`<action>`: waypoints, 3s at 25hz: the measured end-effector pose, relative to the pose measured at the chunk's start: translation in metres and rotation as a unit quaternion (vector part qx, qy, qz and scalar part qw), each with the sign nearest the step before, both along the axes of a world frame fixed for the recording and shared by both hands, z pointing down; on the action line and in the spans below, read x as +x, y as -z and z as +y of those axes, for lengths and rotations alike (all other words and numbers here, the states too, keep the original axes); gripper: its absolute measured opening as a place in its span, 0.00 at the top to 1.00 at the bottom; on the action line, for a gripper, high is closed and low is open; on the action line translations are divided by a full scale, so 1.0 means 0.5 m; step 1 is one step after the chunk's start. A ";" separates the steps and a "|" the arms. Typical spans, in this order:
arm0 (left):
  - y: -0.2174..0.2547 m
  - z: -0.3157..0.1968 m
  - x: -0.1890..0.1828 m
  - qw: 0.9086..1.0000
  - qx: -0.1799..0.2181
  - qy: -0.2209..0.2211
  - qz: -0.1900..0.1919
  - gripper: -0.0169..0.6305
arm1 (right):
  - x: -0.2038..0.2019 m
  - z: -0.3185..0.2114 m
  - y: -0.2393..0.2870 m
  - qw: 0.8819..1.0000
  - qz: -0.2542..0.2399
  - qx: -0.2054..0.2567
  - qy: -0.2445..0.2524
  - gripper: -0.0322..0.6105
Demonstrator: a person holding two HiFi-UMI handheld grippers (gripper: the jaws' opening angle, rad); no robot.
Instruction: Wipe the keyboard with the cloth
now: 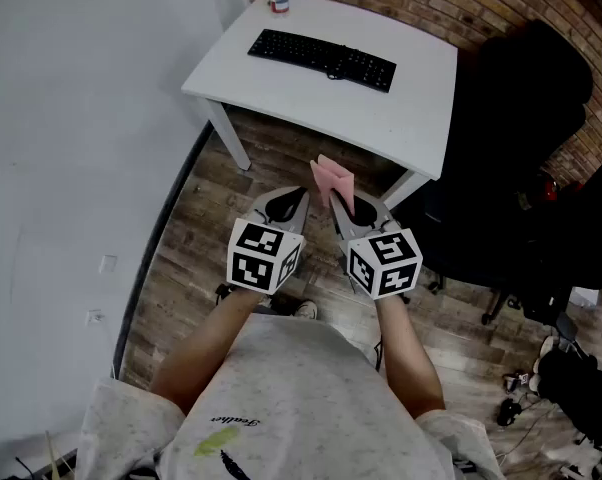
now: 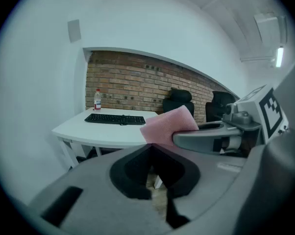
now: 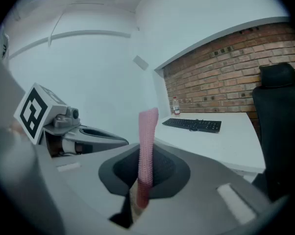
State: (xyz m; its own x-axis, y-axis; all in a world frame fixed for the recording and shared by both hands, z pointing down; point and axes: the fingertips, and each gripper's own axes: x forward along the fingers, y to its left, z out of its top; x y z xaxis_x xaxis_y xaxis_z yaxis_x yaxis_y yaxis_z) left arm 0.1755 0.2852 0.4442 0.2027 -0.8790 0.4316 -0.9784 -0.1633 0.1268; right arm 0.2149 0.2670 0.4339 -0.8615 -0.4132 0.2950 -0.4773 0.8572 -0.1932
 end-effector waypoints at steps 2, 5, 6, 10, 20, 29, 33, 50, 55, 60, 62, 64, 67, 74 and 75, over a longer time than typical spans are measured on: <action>0.000 -0.005 0.004 1.000 0.000 0.000 -0.001 0.98 | 0.000 -0.003 0.000 1.000 0.001 0.005 0.005 0.92; -0.001 -0.012 0.007 1.000 0.001 0.001 -0.001 0.98 | 0.001 -0.006 -0.002 1.000 0.001 0.006 0.008 0.92; -0.001 -0.015 0.006 1.000 0.002 0.001 -0.002 0.98 | 0.001 -0.009 -0.003 1.000 0.000 0.006 0.009 0.92; 0.003 -0.033 -0.007 1.000 0.007 0.005 -0.002 0.98 | -0.006 -0.030 -0.003 1.000 0.000 0.006 0.007 0.92; -0.014 -0.101 -0.089 1.000 0.016 0.016 0.012 0.98 | -0.073 -0.096 -0.022 1.000 0.015 0.010 0.007 0.91; -0.022 -0.236 -0.228 1.000 0.011 0.005 0.026 0.98 | -0.201 -0.227 -0.029 1.000 0.026 0.002 -0.010 0.92; -0.021 -0.304 -0.290 0.999 0.006 -0.005 0.032 0.98 | -0.263 -0.291 -0.026 0.999 0.033 -0.004 -0.019 0.92; -0.023 -0.543 -0.552 0.998 -0.006 -0.025 0.062 0.98 | -0.534 -0.537 -0.020 0.997 0.051 -0.027 -0.042 0.91; -0.022 -0.585 -0.611 0.997 -0.004 -0.026 0.067 0.98 | -0.605 -0.592 -0.014 0.997 0.038 -0.044 -0.045 0.91; -0.024 -0.618 -0.664 0.998 -0.001 -0.017 0.068 0.98 | -0.669 -0.653 -0.016 0.996 0.016 -0.069 -0.050 0.91; -0.029 -0.626 -0.684 0.998 -0.002 -0.013 0.069 0.98 | -0.692 -0.676 -0.021 0.995 0.007 -0.081 -0.054 0.91; -0.032 -0.635 -0.701 0.998 -0.005 -0.006 0.067 0.98 | -0.713 -0.699 -0.023 0.994 -0.002 -0.091 -0.056 0.91; -0.031 -0.648 -0.718 0.998 -0.009 0.005 0.062 0.98 | -0.740 -0.730 -0.025 0.993 -0.014 -0.109 -0.053 0.91; -0.047 -0.696 -0.748 0.998 -0.023 0.038 0.047 0.98 | -0.798 -0.808 -0.056 0.986 -0.040 -0.157 -0.049 0.93; -0.049 -0.705 -0.753 0.998 -0.026 0.044 0.046 0.98 | -0.805 -0.819 -0.062 0.984 -0.045 -0.167 -0.049 0.94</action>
State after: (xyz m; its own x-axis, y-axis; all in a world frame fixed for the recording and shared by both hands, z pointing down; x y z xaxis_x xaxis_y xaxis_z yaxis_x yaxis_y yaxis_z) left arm -0.2011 -0.0672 0.4686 0.1666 -0.8719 0.4605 -0.9727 -0.0686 0.2219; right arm -0.1875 -0.1424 0.4650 -0.8513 -0.3881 0.3530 -0.5223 0.6904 -0.5006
